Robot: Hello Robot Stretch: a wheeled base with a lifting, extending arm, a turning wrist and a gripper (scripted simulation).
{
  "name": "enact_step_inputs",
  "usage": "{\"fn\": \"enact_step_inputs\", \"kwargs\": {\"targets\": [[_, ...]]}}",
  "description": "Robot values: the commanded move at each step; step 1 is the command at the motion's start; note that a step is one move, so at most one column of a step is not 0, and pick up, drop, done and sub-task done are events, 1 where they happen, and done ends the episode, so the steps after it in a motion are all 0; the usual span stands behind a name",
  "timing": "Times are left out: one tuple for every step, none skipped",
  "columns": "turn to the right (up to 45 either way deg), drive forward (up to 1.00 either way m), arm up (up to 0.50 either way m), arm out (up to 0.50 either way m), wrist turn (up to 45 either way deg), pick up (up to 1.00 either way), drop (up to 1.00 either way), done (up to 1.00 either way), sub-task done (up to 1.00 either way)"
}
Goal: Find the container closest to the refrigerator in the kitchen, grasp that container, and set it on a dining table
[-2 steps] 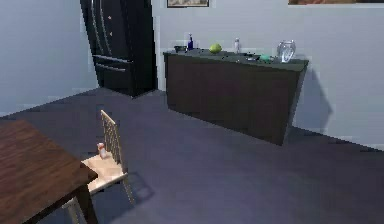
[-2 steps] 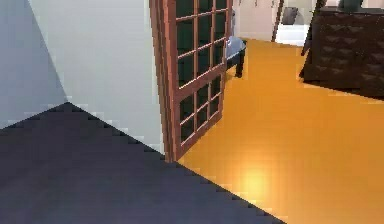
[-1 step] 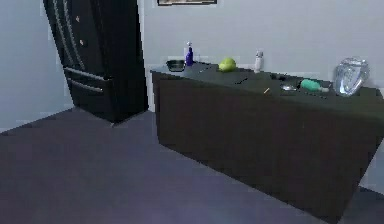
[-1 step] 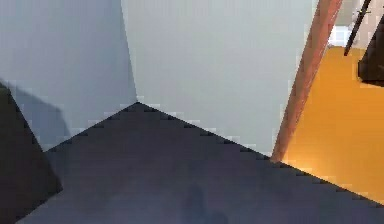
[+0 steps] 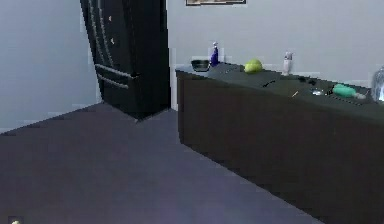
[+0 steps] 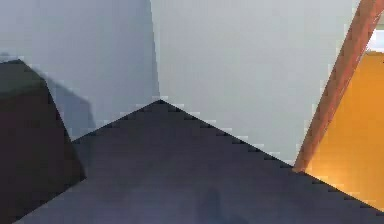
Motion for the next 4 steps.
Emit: {"fn": "enact_step_inputs", "kwargs": {"targets": [[0.0, 0.5, 0.0, 0.0, 0.0, 0.0, 0.0, 0.0, 0.0], [-45.0, 0.0, 0.0, 0.0, 0.0, 0.0, 0.0, 0.0, 0.0], [0.0, 0.8, 0.0, 0.0, 0.0, 0.0, 0.0, 0.0, 0.0], [-45.0, 0.0, 0.0, 0.0, 0.0, 0.0, 0.0, 0.0, 0.0]]}}
